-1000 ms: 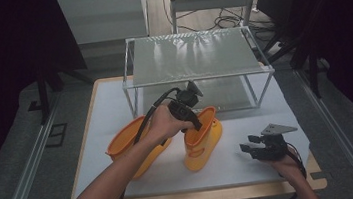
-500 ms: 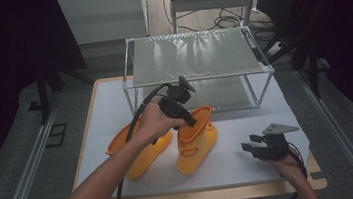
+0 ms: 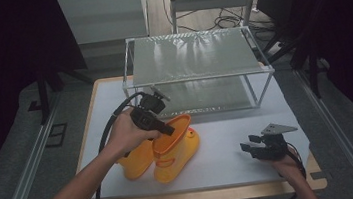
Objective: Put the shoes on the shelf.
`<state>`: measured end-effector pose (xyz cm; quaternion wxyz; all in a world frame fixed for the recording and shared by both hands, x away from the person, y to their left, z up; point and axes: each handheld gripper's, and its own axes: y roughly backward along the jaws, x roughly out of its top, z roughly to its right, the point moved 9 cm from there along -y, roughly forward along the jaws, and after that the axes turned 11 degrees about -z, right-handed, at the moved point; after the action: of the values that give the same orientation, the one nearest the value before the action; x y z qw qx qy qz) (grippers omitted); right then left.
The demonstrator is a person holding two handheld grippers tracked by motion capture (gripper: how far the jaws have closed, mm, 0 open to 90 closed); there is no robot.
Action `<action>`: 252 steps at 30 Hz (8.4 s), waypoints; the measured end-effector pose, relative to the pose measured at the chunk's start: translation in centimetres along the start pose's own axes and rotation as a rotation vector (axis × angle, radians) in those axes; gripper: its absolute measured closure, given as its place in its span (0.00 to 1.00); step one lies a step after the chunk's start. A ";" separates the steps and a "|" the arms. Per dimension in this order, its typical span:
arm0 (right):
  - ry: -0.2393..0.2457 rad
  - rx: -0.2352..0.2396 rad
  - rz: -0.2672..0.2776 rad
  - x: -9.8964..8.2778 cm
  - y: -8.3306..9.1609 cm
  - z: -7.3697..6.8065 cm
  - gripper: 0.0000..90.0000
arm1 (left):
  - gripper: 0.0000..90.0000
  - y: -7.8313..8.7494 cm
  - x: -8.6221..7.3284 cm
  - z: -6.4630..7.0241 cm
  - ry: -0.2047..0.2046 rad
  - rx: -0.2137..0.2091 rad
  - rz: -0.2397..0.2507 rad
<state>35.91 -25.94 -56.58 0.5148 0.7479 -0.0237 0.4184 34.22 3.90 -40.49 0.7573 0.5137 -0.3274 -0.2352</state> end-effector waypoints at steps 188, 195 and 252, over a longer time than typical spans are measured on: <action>-0.082 -0.059 0.015 -0.8 0.9 2.4 0.52 | 0.91 18.0 21.7 -0.7 0.198 0.093 0.367; -0.111 -0.055 0.020 -0.9 1.1 2.8 0.52 | 0.91 16.5 23.9 -3.7 0.278 0.115 0.364; -0.088 -0.077 -0.001 -0.9 0.7 2.1 0.52 | 0.99 18.5 11.6 -4.6 0.077 0.122 0.484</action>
<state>36.26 -28.25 -56.90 0.5418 0.7453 -0.0620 0.3835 45.77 5.45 -21.47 0.7711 0.4737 -0.4253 -0.0072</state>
